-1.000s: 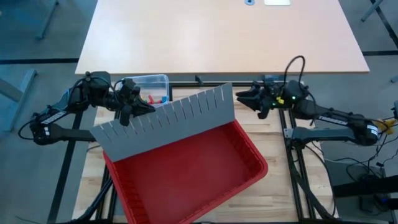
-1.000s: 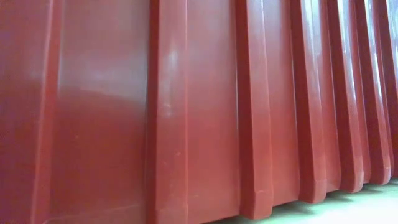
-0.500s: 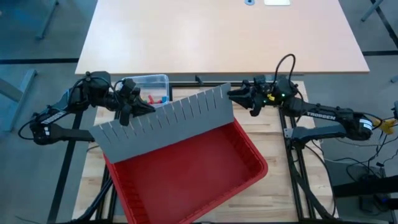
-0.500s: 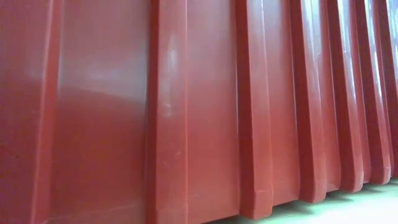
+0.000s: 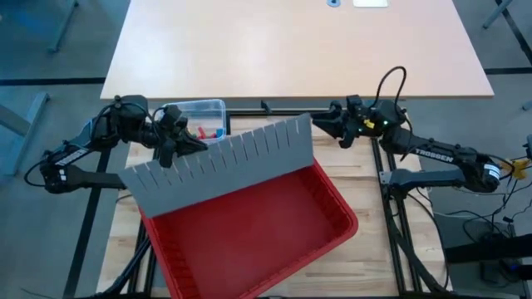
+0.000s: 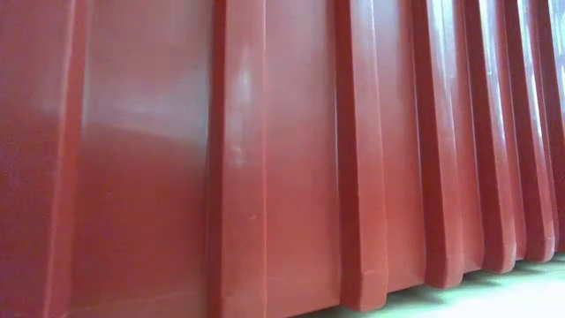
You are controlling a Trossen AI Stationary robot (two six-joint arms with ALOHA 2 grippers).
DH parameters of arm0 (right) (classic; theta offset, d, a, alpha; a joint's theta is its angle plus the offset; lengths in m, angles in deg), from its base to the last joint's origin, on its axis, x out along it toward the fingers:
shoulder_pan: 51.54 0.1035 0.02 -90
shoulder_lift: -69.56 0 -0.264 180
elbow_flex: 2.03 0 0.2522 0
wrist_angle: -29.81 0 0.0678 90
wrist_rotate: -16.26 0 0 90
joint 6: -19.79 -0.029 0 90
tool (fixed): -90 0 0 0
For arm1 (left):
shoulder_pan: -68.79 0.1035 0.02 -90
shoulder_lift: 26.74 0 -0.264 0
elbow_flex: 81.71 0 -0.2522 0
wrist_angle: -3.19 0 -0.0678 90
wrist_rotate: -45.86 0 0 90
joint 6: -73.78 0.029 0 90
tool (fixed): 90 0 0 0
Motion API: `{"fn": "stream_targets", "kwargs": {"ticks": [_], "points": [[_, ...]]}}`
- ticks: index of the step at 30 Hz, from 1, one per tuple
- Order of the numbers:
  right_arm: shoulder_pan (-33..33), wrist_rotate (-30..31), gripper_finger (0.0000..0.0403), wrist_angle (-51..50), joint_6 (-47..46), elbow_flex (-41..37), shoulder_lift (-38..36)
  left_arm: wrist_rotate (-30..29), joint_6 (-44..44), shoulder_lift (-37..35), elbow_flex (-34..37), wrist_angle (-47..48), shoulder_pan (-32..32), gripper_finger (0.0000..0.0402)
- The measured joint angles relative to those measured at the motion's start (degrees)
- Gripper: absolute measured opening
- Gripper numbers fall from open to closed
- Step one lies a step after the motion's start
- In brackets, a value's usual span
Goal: Sort blocks
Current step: Insert the bin divider into the red bin
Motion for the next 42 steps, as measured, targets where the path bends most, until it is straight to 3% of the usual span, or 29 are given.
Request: {"fn": "stream_targets", "kwargs": {"ticks": [26,30,36,42], "points": [[0.1,-7.7,0.0142,4.2,-3.1,3.4,7.4,1.8,-0.1,1.5,0.0,-1.5,0.0,0.0000],[0.1,-10.7,0.0111,3.8,-3.2,4.4,9.5,1.9,-0.1,1.5,0.0,-2.2,0.0,0.0000],[0.1,-12.7,0.0018,3.7,-1.9,5.7,11.4,1.8,-0.3,1.7,0.0,-2.4,0.0,0.0000],[0.1,-13.9,0.0001,3.7,-0.5,6.9,11.2,1.6,-0.7,1.7,0.0,-2.4,0.0,0.0000]]}}
